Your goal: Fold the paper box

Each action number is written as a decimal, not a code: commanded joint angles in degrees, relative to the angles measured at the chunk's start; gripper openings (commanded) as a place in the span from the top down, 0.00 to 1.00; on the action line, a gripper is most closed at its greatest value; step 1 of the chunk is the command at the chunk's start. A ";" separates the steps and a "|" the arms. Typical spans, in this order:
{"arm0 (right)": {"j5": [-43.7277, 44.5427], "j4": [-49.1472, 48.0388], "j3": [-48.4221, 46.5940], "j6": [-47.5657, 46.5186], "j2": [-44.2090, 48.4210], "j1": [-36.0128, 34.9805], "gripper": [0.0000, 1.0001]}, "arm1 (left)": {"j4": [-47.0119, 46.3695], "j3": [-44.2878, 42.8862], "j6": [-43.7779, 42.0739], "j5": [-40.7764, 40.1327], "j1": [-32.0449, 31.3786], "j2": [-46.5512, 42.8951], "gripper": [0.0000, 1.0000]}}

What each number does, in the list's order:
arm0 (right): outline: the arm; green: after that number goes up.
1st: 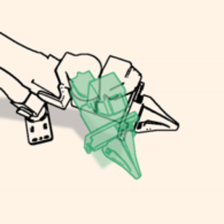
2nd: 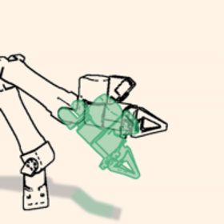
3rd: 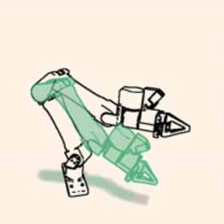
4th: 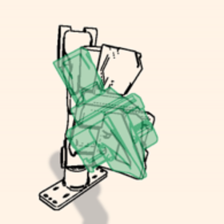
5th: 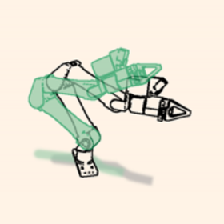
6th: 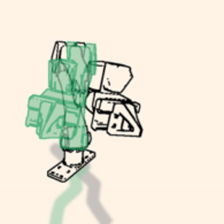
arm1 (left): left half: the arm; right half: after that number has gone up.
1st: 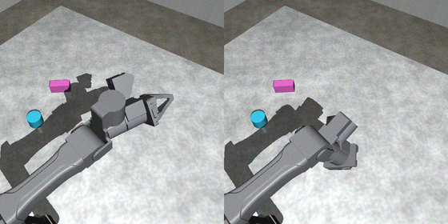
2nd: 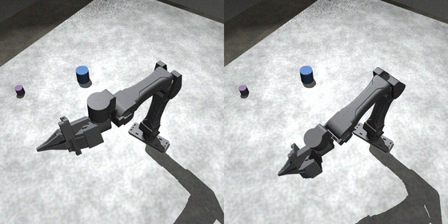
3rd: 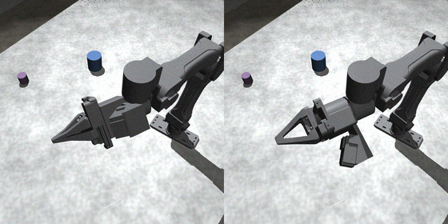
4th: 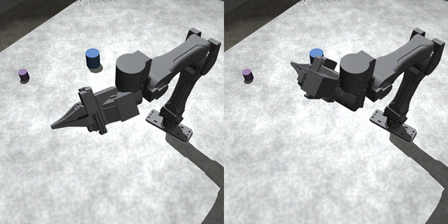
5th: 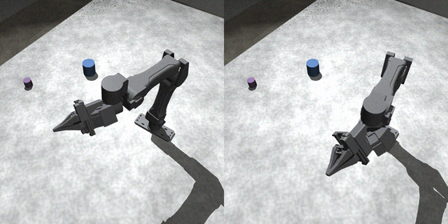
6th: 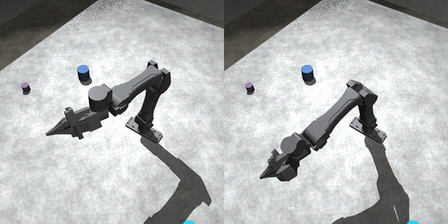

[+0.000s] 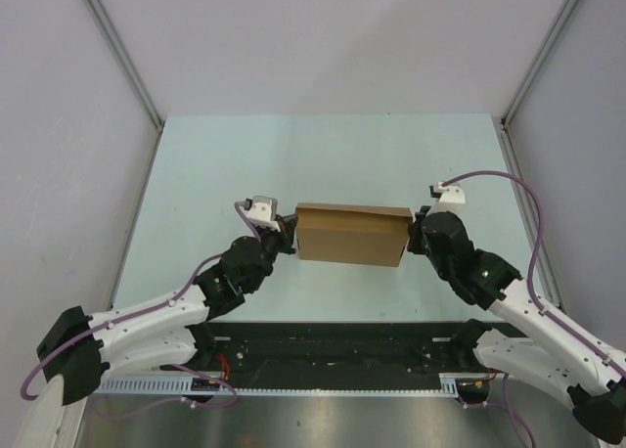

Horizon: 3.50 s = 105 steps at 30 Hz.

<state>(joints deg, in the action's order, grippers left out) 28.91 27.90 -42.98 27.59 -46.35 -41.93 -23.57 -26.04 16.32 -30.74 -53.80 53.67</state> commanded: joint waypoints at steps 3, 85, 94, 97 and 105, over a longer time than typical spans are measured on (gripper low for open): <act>0.98 6.29 0.62 1.06 -1.47 -0.61 1.00 | 1.07 1.43 4.25 1.30 0.10 2.23 1.00; -19.32 0.40 3.43 2.29 5.65 13.89 0.67 | 10.21 -1.11 6.62 -6.52 -0.43 -0.14 0.54; -19.06 -0.04 3.26 2.46 5.39 14.07 0.66 | 15.75 -3.14 6.10 -7.66 -0.43 -4.27 0.37; -18.89 -0.30 3.26 2.64 4.86 13.98 0.66 | 16.10 -2.61 5.92 -8.19 -0.43 -5.24 0.36; -19.06 -1.01 2.99 2.82 4.34 14.07 0.66 | 17.86 -0.95 6.80 -12.23 -0.43 -12.25 0.31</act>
<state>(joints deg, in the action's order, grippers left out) 8.12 24.53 -40.82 31.09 -41.15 -28.29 -5.76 -27.33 22.44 -38.61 -54.08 46.65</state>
